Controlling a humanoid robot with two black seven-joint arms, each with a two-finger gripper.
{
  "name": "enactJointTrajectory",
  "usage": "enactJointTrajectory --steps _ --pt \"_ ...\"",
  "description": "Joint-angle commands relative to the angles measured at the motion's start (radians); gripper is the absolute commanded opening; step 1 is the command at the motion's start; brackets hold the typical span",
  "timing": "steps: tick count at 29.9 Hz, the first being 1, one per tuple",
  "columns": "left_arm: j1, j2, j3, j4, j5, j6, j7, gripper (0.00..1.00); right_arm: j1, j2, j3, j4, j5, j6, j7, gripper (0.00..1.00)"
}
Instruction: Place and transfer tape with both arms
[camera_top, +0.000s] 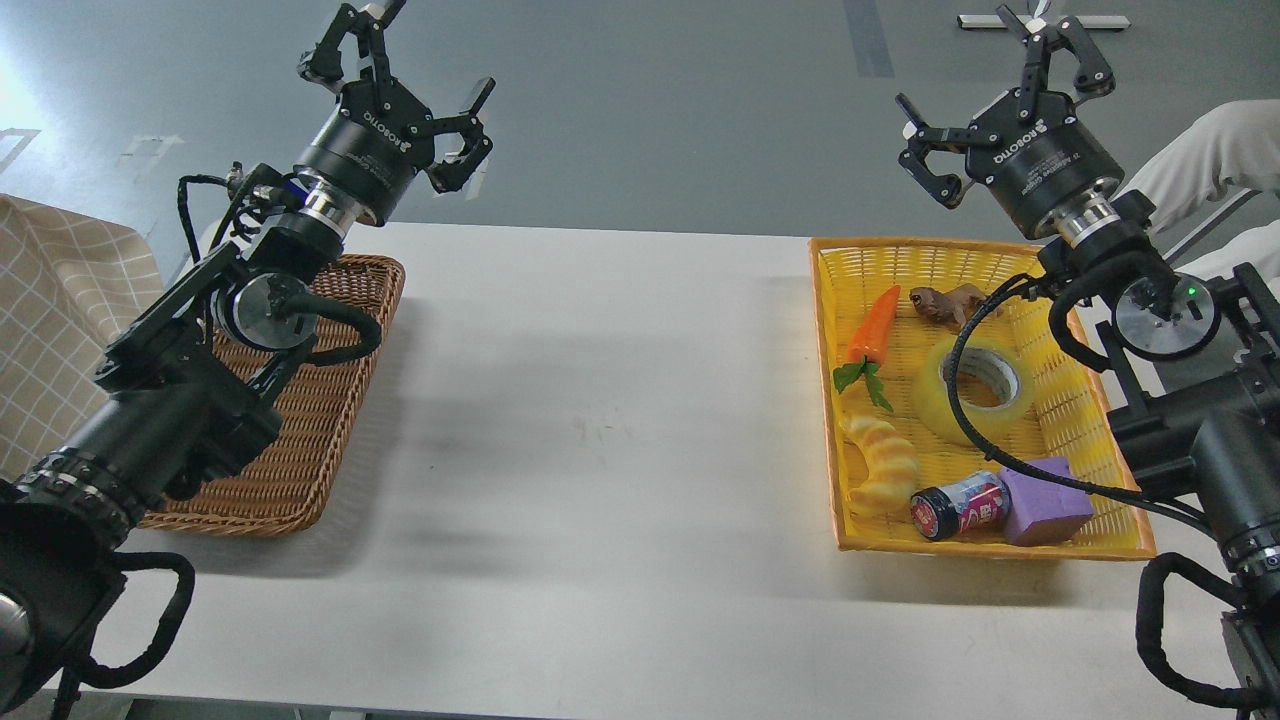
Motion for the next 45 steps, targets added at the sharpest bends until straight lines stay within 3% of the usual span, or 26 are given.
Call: enactJointTrajectory --steps 1,45 --pt "0.001 0.001 0.002 0.000 0.000 0.000 0.001 0.98 -0.003 -0.001 0.000 0.000 0.000 0.000 0.000 1.00" --pt "0.013 -0.003 -0.029 0.006 0.000 0.000 -0.002 0.98 -0.018 0.018 -0.026 0.005 -0.017 0.000 -0.007 1.00"
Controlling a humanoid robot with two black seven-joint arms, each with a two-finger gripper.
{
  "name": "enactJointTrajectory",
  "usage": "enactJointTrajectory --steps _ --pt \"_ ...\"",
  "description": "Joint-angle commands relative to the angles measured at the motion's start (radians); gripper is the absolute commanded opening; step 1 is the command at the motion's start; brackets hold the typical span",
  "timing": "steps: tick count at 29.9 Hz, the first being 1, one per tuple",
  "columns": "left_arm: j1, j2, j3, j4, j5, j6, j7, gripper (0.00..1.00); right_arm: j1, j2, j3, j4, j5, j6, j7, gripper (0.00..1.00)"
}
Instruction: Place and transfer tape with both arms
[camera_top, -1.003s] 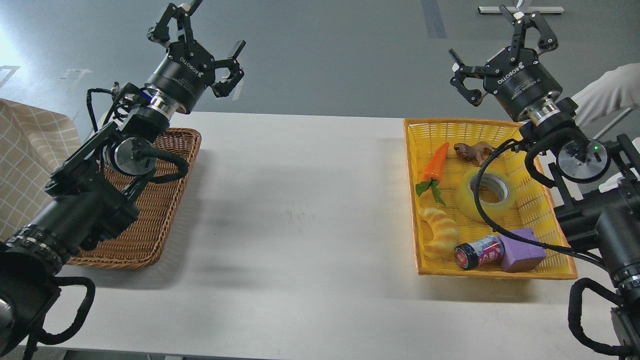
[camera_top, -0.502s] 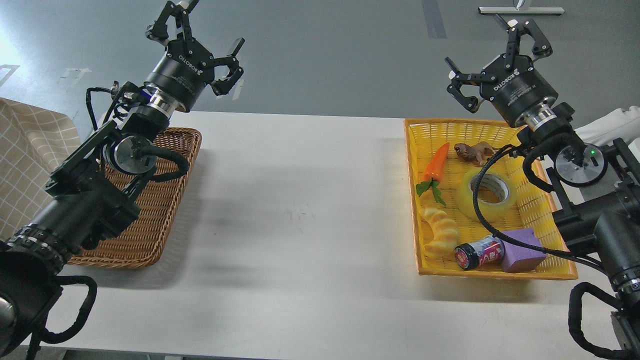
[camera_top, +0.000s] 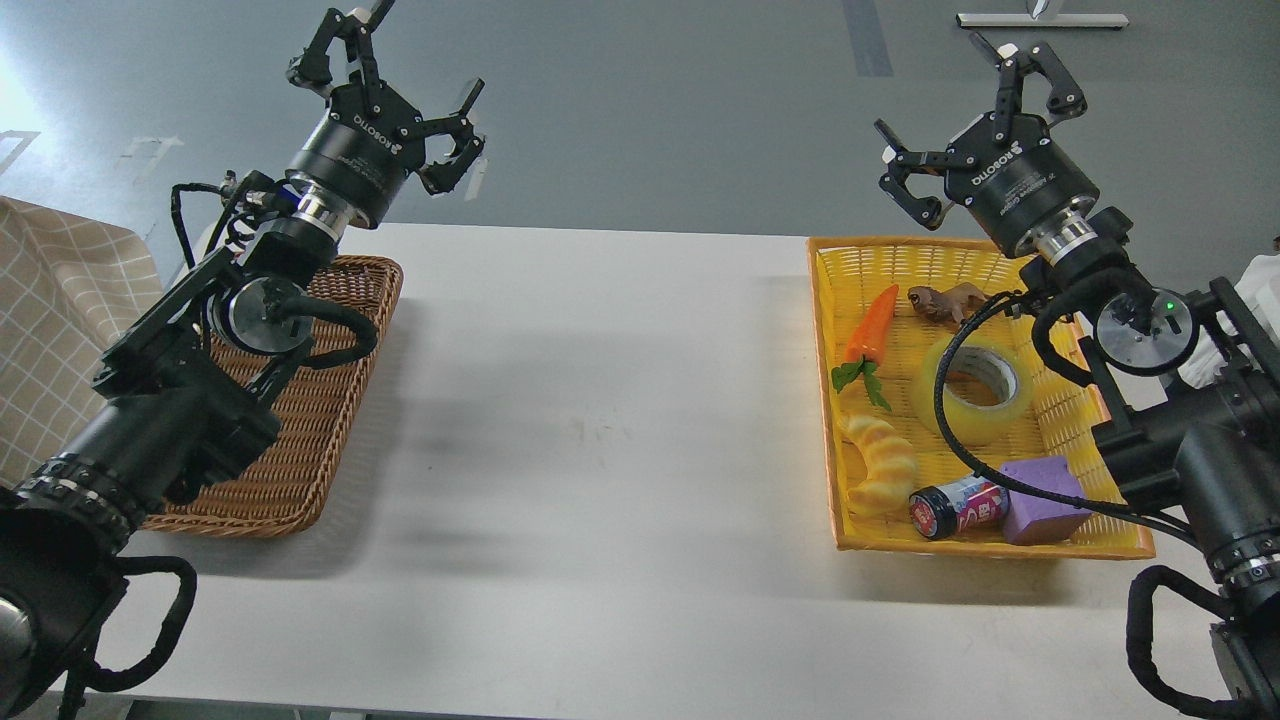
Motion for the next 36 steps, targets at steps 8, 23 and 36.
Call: enactJointTrajectory --steps 8,23,36 --pt "-0.003 0.001 0.000 -0.001 0.001 0.000 0.000 0.98 -0.001 -0.006 -0.007 -0.001 -0.009 0.000 0.001 1.00" --pt "-0.005 0.003 0.000 -0.001 -0.001 0.000 0.000 0.98 -0.003 -0.008 -0.008 0.001 -0.012 0.000 0.000 1.00" --pt "-0.009 0.004 0.000 0.000 -0.001 0.000 0.000 0.98 -0.001 -0.015 -0.008 0.019 -0.313 0.000 0.004 1.00"
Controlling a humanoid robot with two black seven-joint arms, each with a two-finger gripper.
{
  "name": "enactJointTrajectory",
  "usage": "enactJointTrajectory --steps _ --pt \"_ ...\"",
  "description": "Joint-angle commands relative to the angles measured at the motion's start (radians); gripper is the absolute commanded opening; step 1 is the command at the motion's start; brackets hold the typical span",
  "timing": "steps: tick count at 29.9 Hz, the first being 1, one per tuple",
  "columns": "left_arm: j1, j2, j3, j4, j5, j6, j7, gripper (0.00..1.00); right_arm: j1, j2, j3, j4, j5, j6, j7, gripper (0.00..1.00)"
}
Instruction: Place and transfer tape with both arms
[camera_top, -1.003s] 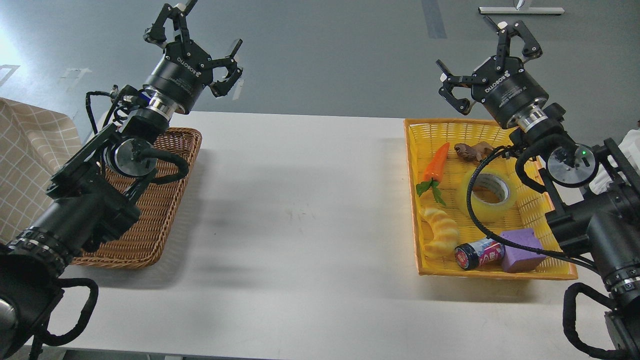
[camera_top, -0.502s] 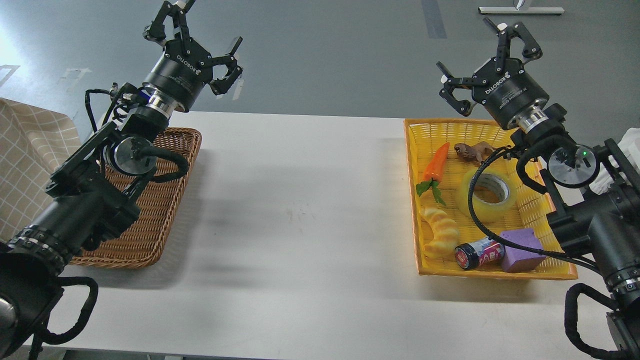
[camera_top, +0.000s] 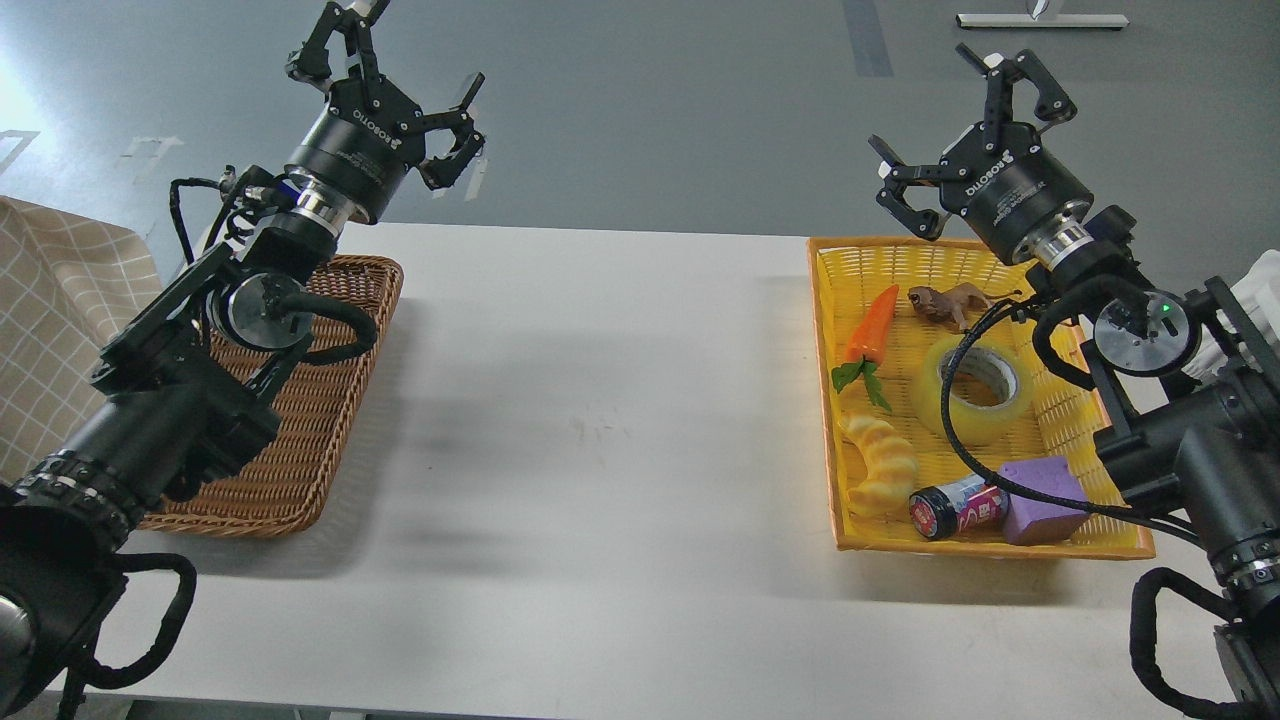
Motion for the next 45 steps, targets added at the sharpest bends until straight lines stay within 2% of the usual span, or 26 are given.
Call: enactJointTrajectory --steps 1,5,8,15,22,28,40,45 --pt "-0.003 0.003 0.001 0.002 -0.001 0.000 0.000 0.98 0.002 -0.006 0.000 0.013 -0.144 0.000 0.001 1.00" --pt "-0.005 0.004 0.001 0.002 -0.001 0.000 0.000 0.98 -0.010 -0.049 -0.038 0.050 -0.346 0.000 0.002 1.00" --pt "-0.006 0.008 0.001 0.002 -0.001 0.000 0.000 0.98 -0.012 -0.104 -0.106 0.094 -0.415 0.000 0.004 1.00" --pt "-0.009 0.008 -0.003 0.002 0.001 0.000 0.000 0.98 0.023 -0.221 -0.357 0.105 -0.423 0.000 -0.004 1.00" --pt "-0.009 0.008 -0.007 0.002 0.001 0.000 0.000 0.98 0.147 -0.363 -0.584 0.134 -0.426 0.000 -0.004 1.00" --pt "-0.009 0.008 -0.007 0.000 0.001 0.000 0.000 0.98 0.218 -0.454 -0.643 0.206 -0.500 0.000 -0.010 1.00" --pt "-0.015 0.009 -0.007 -0.001 0.001 0.000 0.000 0.98 0.229 -0.508 -0.644 0.238 -0.515 0.000 -0.006 1.00" --pt "-0.015 0.009 -0.007 -0.001 0.001 0.000 0.000 0.98 0.209 -0.555 -0.655 0.309 -0.527 0.000 -0.009 1.00"
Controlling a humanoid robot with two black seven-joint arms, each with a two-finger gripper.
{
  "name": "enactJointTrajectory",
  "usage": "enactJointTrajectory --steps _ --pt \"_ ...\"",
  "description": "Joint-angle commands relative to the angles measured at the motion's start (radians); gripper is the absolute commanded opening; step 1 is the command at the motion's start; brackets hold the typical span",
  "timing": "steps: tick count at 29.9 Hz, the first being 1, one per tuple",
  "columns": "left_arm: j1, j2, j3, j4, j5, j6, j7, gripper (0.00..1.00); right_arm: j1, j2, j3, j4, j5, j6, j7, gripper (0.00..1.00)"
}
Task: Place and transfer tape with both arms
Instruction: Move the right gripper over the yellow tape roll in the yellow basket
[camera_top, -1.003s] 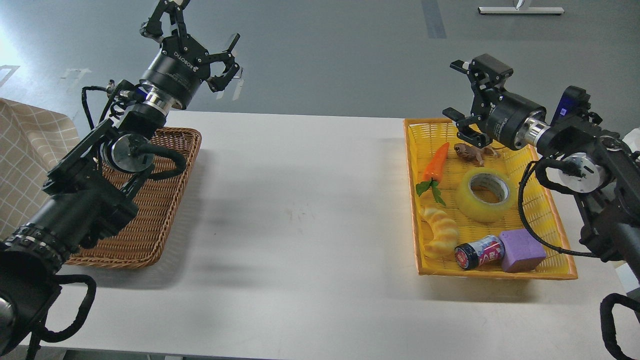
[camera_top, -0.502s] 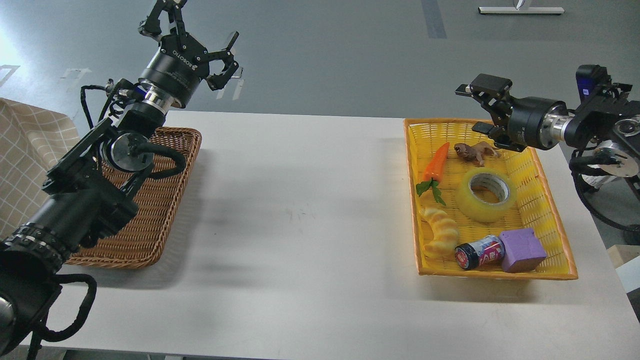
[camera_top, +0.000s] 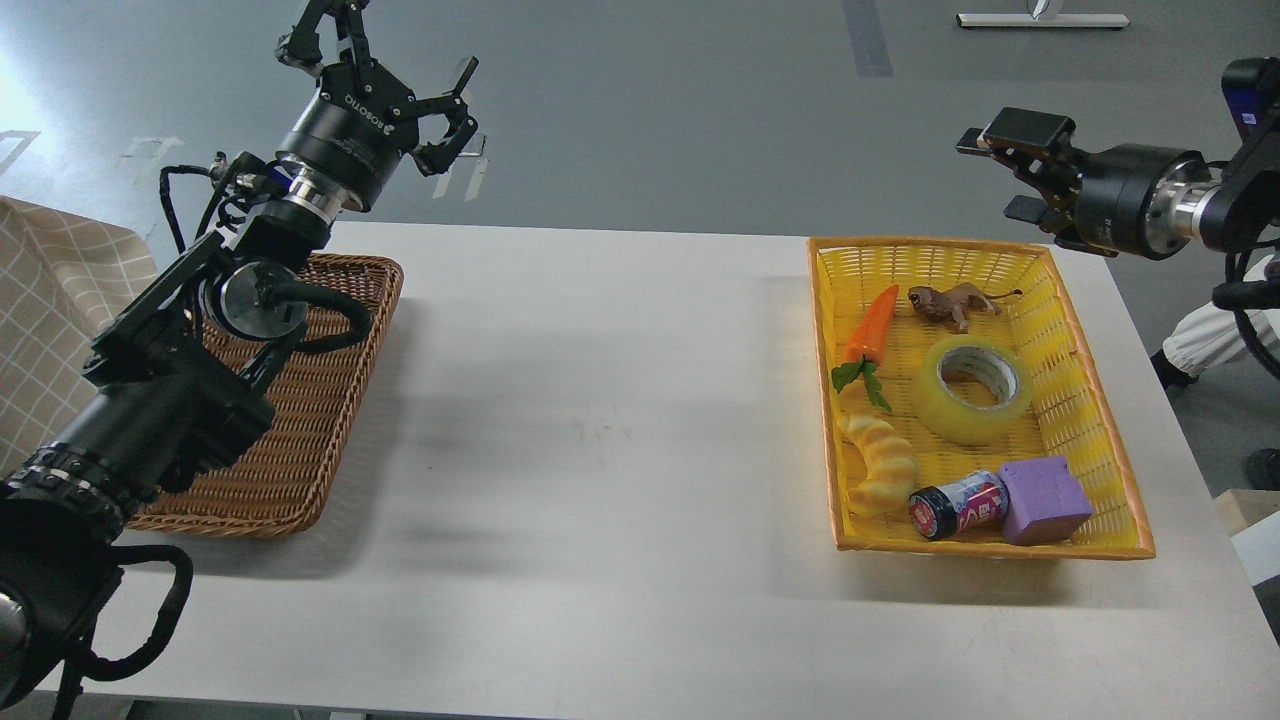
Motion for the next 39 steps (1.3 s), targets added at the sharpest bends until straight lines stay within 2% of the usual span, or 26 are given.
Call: enactJointTrajectory --steps 1,20,39 --pt "0.000 0.000 0.000 0.000 0.000 0.000 0.000 0.98 -0.015 -0.029 -0.011 0.037 -0.020 0.000 -0.002 1.00" --pt "0.003 -0.002 0.000 0.000 0.000 0.000 0.000 0.98 -0.099 -0.053 -0.090 0.031 -0.503 0.000 -0.002 0.98" --pt "0.011 -0.002 0.000 0.000 0.000 0.000 0.000 0.98 -0.093 -0.030 -0.239 -0.020 -0.537 0.000 -0.005 0.94"
